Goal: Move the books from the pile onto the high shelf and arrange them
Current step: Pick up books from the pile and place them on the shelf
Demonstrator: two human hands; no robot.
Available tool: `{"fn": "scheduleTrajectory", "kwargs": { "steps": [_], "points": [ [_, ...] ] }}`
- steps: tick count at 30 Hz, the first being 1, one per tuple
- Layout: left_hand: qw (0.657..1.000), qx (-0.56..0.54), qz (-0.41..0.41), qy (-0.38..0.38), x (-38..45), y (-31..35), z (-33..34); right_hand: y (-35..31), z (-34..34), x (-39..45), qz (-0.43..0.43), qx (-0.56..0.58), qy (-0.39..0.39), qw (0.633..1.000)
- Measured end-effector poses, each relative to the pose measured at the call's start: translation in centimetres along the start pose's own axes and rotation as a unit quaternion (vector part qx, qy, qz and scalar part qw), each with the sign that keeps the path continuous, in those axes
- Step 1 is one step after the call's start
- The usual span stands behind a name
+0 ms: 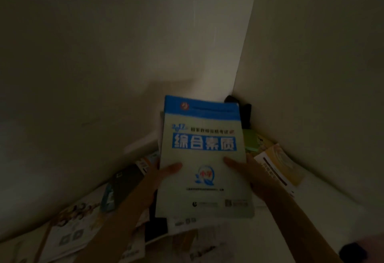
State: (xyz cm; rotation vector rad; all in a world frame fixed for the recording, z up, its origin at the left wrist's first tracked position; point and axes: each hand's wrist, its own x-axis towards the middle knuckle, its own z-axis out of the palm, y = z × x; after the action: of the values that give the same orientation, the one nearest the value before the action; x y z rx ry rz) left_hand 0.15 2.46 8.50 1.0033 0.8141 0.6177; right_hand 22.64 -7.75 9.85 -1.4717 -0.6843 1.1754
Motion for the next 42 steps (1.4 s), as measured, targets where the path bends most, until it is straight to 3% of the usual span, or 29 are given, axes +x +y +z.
{"fn": "scheduleTrajectory", "kwargs": {
  "steps": [3, 6, 11, 15, 17, 21, 27, 32, 42],
  "points": [
    [0.996, 0.043, 0.079, -0.018, 0.4, 3.6, -1.1, -2.0, 1.4, 0.7, -0.07, 0.038, 0.004, 0.997],
    [0.985, 0.106, 0.131, 0.025, 1.0, 4.9, -2.3, -2.0, 3.1, 1.6, -0.109, 0.051, -0.003, 0.993],
    [0.977, 0.107, 0.147, 0.115, 1.0, 2.4, -3.2, 1.9, 5.5, 2.8, -0.098, -0.004, 0.003, 0.995],
    [0.973, 0.093, 0.158, 0.139, 1.5, 1.7, -2.7, 3.8, 6.7, 3.7, -0.131, -0.009, 0.088, 0.987],
    [0.968, 0.078, 0.17, 0.167, 1.2, 2.0, -1.6, 3.4, 6.9, 3.3, -0.133, -0.002, 0.094, 0.987],
    [0.938, 0.079, 0.237, 0.24, -1.6, 3.4, 0.2, 1.6, 6.5, 1.3, -0.146, -0.029, 0.067, 0.987],
    [0.892, 0.178, 0.318, 0.266, -10.9, 5.4, -0.5, -3.6, 8.8, -4.1, -0.2, -0.021, -0.05, 0.978],
    [0.811, 0.213, 0.4, 0.369, -22.0, 9.1, -1.1, -7.9, 14.1, -10.4, -0.245, 0.025, -0.181, 0.952],
    [0.616, 0.27, 0.495, 0.55, -45.6, 16.1, -2.3, -16.4, 27.4, -26.1, -0.32, 0.088, -0.392, 0.858]
  ]
}}
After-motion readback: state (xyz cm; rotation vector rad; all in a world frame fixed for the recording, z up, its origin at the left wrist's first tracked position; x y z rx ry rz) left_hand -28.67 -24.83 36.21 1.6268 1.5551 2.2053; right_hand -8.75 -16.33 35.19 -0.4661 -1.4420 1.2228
